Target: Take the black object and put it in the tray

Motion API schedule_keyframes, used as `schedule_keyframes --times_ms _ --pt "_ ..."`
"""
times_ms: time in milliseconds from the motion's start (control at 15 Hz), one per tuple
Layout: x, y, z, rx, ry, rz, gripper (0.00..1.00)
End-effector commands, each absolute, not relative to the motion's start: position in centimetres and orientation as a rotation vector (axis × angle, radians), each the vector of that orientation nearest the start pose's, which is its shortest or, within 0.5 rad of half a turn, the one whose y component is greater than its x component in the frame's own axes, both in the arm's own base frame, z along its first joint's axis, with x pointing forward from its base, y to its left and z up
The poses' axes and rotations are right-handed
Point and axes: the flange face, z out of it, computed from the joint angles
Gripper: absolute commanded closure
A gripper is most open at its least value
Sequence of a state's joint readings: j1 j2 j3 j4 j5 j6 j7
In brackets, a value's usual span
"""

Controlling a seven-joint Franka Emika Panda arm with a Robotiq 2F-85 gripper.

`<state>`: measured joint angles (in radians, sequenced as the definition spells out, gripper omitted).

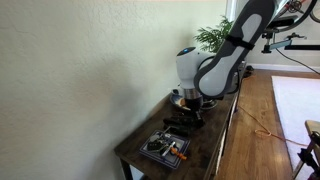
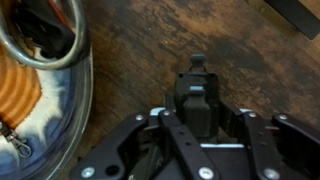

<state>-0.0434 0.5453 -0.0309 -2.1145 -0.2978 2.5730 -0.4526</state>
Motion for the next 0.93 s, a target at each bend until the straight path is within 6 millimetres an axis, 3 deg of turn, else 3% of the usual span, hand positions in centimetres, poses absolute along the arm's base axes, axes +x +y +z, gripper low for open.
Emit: schedule_keyframes --times_ms 0,467,600,867 --pt "54.7 -4.5 17.9 -3.122 -0.996 0.217 0.84" --pt "56.0 -7.7 22.7 -3.226 -0.889 0.153 0.84" --pt "56.6 -9.1 23.3 -3.259 -0.846 0.133 0.84" --pt "58.3 -12.1 22.7 -3.310 -0.813 0.053 0.84"
